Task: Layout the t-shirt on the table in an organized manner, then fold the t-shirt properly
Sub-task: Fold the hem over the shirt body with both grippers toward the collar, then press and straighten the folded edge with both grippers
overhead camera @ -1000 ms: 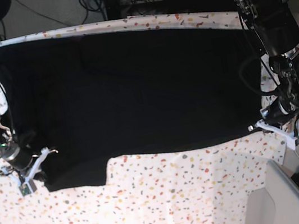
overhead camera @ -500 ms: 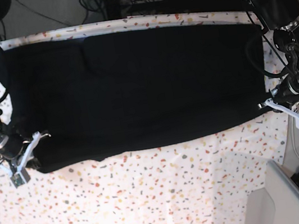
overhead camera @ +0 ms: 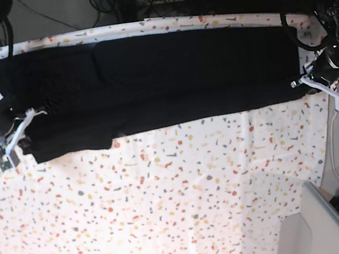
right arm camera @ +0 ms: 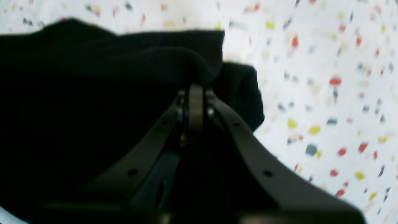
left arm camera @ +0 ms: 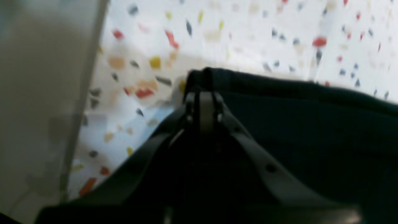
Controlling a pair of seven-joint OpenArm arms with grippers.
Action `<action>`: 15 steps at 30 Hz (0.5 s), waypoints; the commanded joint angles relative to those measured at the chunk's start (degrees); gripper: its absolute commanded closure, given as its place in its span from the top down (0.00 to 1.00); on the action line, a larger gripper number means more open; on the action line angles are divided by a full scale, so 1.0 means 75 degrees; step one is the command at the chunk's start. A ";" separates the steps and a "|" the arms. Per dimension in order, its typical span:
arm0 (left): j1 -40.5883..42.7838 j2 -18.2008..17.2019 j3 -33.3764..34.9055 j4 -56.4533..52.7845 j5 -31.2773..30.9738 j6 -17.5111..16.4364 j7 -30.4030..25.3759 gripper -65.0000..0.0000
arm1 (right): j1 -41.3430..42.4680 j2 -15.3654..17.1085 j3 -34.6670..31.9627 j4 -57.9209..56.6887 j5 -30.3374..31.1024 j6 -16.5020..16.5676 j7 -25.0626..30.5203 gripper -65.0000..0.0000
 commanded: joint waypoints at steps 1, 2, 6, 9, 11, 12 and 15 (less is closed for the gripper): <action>-0.0056 -0.0223 -0.0058 0.0239 -0.0091 -0.0016 -0.0144 0.00 | -0.0006 0.0076 0.0090 0.0136 0.0036 -0.0003 0.0190 0.00; -0.0009 -0.0223 -0.0058 0.0286 -0.0091 -0.0016 -0.0144 0.00 | -0.0100 0.0076 0.0090 0.0159 0.0036 -0.0003 0.0190 0.00; -0.0009 -0.0223 -0.0011 0.0274 -0.0056 -0.0016 -0.0144 0.00 | -0.0299 0.0064 0.0066 0.0148 0.0036 -0.0003 0.0190 0.00; 0.0037 -0.0223 0.0024 0.0263 -0.0044 -0.0016 -0.0144 0.00 | -0.0487 0.0064 0.0066 0.0171 0.0048 -0.0003 0.0190 0.00; 0.0049 -0.0200 0.0036 0.0251 -0.0032 -0.0016 -0.0144 0.00 | -0.0557 -0.0029 0.0090 0.0171 0.0048 -0.0003 0.0190 0.00; 0.0108 -0.0200 0.0036 0.0251 -0.0032 -0.0016 -0.0144 0.00 | -0.0592 -0.0088 0.0090 0.0171 0.0048 -0.0003 0.0190 0.00; 0.0178 -0.0176 0.0036 0.0251 -0.0032 -0.0016 -0.0155 0.00 | -0.0663 -0.0135 0.0101 0.0159 0.0048 -0.0003 0.0015 0.00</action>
